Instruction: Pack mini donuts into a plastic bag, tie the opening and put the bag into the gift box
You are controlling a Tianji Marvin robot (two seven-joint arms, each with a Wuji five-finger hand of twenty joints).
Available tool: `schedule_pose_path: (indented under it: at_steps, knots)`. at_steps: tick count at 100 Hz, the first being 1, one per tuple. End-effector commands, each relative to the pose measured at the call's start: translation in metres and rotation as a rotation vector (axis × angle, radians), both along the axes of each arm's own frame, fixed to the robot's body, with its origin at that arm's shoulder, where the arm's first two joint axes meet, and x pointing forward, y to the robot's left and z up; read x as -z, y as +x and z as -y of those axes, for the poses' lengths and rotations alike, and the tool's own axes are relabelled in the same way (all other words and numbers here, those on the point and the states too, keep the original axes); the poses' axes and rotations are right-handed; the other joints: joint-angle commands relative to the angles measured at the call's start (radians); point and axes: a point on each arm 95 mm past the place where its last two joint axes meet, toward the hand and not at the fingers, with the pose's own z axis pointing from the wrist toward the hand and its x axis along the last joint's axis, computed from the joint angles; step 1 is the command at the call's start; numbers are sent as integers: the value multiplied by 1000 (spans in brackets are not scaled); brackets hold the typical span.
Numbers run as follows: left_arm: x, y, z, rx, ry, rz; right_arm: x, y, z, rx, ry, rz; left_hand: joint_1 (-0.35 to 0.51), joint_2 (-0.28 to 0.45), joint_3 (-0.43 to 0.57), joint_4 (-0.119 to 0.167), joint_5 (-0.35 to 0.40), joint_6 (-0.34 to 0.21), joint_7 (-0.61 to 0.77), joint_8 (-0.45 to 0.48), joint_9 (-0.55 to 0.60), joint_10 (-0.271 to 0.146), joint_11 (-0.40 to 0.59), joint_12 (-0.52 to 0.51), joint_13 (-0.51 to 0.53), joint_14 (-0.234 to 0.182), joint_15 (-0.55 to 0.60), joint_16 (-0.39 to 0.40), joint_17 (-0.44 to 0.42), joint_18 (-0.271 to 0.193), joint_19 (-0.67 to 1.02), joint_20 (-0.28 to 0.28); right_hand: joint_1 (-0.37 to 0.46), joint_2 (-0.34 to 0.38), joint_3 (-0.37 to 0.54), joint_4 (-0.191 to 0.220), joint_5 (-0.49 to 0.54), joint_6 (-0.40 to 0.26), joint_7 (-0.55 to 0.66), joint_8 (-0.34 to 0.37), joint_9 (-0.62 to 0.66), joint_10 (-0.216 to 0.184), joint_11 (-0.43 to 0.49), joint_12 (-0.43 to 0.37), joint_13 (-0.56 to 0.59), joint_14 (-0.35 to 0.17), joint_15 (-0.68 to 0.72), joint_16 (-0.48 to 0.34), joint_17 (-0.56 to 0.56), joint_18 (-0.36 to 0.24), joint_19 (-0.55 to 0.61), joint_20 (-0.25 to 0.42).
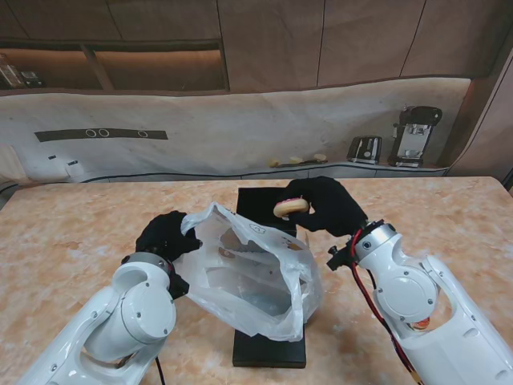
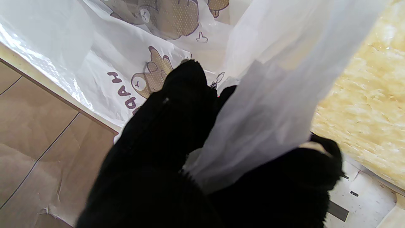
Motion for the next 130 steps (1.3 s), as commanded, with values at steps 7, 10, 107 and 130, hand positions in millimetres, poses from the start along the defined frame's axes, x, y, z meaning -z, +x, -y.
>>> schedule_pose_path:
  at_steps: [7,10,107,130]
  knots:
    - [-3,-2,3,6,-14,-9,-7,-11,-19,-86,30,-1,14,3,-11,16,-12,14,-15,-9,1,3,11,2,28,4,12,9,37,-28,55,-3,51,10,11,5,87,-54,95,53,61,-41,-5,52,26,67,-16,7,-7,-59,10,11]
    - [-3,-2,3,5,-16,-9,-7,-13,-22,-101,37,-9,14,3,-11,17,-11,14,-15,-9,1,3,11,1,28,4,12,9,39,-28,54,-4,51,10,11,5,88,-56,95,53,64,-44,-8,52,24,66,-22,6,-10,-57,5,10]
    - [0,-11,-4,-23,-85,-34,19,-42,-59,-421,69,-330,17,-7,-5,16,15,33,-28,-16,31,8,-2,-21,79,-13,-8,-7,105,-23,37,-38,44,-10,0,16,112,-77,95,38,124,-60,-95,84,55,60,-139,-15,-23,12,-94,38]
    - [-2,-17,-10,-29,-120,-52,30,-32,-61,-420,-3,-427,20,-13,-2,15,23,39,-31,-19,40,11,-6,-30,97,-16,-11,-10,130,-21,35,-46,46,-12,4,17,110,-69,93,39,119,-57,-100,86,44,64,-145,-14,-34,17,-97,38]
